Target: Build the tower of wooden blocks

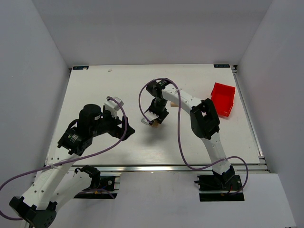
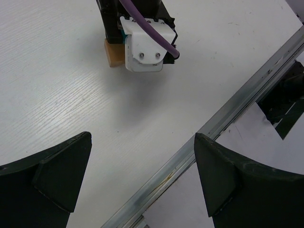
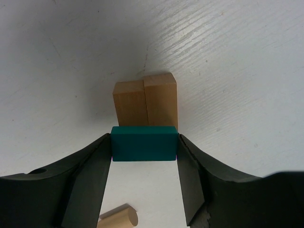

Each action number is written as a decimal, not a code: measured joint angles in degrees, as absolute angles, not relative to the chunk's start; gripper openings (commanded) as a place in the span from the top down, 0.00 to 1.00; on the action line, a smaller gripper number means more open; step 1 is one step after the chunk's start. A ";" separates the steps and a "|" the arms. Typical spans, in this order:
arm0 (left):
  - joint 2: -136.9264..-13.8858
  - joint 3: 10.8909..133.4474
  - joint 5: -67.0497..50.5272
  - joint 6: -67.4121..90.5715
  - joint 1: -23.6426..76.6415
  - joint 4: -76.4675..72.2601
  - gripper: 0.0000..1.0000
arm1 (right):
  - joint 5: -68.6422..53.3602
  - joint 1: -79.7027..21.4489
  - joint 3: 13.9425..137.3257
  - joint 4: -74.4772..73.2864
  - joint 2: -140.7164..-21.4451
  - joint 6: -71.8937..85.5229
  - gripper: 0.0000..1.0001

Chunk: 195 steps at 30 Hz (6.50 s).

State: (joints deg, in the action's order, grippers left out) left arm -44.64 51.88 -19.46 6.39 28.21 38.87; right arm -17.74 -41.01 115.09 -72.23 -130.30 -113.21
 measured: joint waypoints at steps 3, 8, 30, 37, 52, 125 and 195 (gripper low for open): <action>-44.64 51.88 -19.75 6.28 28.21 38.87 0.02 | -17.74 -41.01 115.09 -72.23 -130.54 -113.21 0.38; -44.69 51.88 -20.05 6.17 28.21 38.87 0.02 | -17.78 -41.01 115.09 -72.23 -130.67 -113.21 0.36; -44.80 51.83 -20.88 6.02 28.21 38.50 0.02 | -17.93 -41.23 115.09 -71.40 -130.74 -113.21 0.20; -44.95 51.83 -21.34 6.00 28.21 38.48 0.02 | -17.26 -41.39 114.96 -68.82 -130.74 -113.21 0.20; -45.54 51.27 -22.02 6.00 28.21 38.09 0.02 | -15.49 -41.50 114.85 -68.07 -130.74 -113.21 0.17; -49.30 55.29 -3.33 16.36 28.23 40.25 0.02 | 12.69 -20.25 95.37 -34.59 -123.39 6.74 0.45; -42.35 54.26 -3.64 8.97 28.36 44.14 0.02 | -19.14 -44.29 106.04 -66.67 -122.04 -113.19 0.49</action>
